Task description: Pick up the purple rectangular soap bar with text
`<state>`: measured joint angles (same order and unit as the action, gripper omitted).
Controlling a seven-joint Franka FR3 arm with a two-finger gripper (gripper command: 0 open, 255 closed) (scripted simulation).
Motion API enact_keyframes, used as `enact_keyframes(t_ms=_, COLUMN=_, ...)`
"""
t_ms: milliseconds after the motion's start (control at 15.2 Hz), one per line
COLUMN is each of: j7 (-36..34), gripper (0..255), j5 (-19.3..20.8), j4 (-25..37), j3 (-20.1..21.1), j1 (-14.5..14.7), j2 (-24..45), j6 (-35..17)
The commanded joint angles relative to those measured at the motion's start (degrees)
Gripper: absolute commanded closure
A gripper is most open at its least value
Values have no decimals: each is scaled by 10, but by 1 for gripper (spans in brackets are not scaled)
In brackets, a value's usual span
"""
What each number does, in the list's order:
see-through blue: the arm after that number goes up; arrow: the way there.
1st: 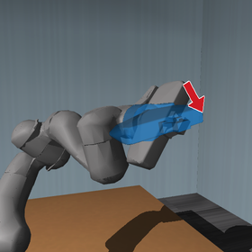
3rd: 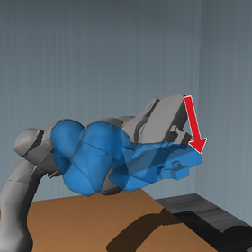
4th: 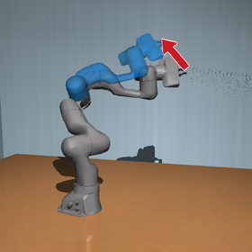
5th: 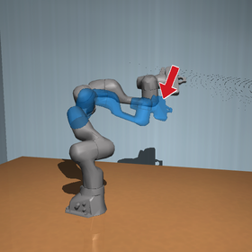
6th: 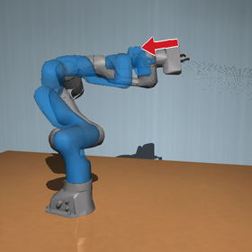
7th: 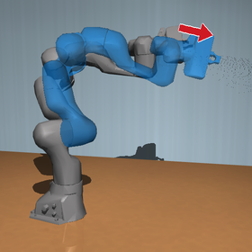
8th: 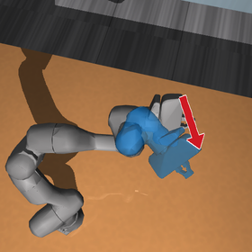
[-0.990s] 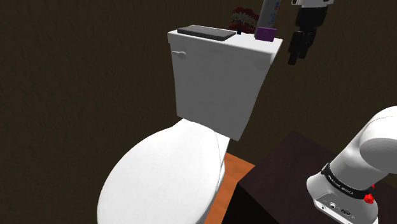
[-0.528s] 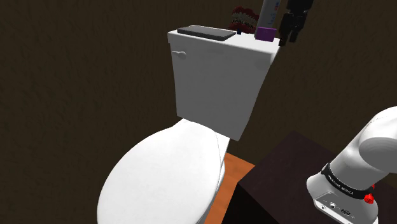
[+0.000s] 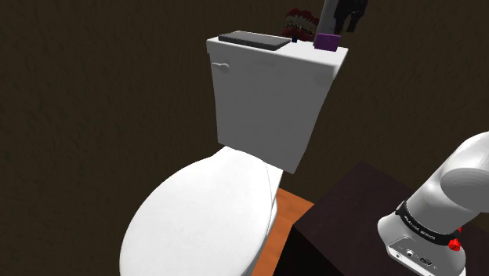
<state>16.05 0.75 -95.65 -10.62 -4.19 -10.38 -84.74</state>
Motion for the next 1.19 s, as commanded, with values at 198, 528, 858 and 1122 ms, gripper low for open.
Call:
enact_keyframes(t_ms=198, j7=5, gripper=0, j5=-5, j4=1, j3=-4, j1=-2, j2=15, j6=-18)
enact_keyframes(t_ms=528, j7=4, gripper=0, j5=-3, j4=-46, j3=-4, j1=-2, j2=4, j6=-55)
enact_keyframes(t_ms=858, j7=5, gripper=255, j5=-3, j4=-45, j3=-4, j1=-3, j2=6, j6=-55)
enact_keyframes(t_ms=1122, j7=6, gripper=255, j5=-3, j4=-45, j3=-5, j1=-3, j2=5, j6=-54)
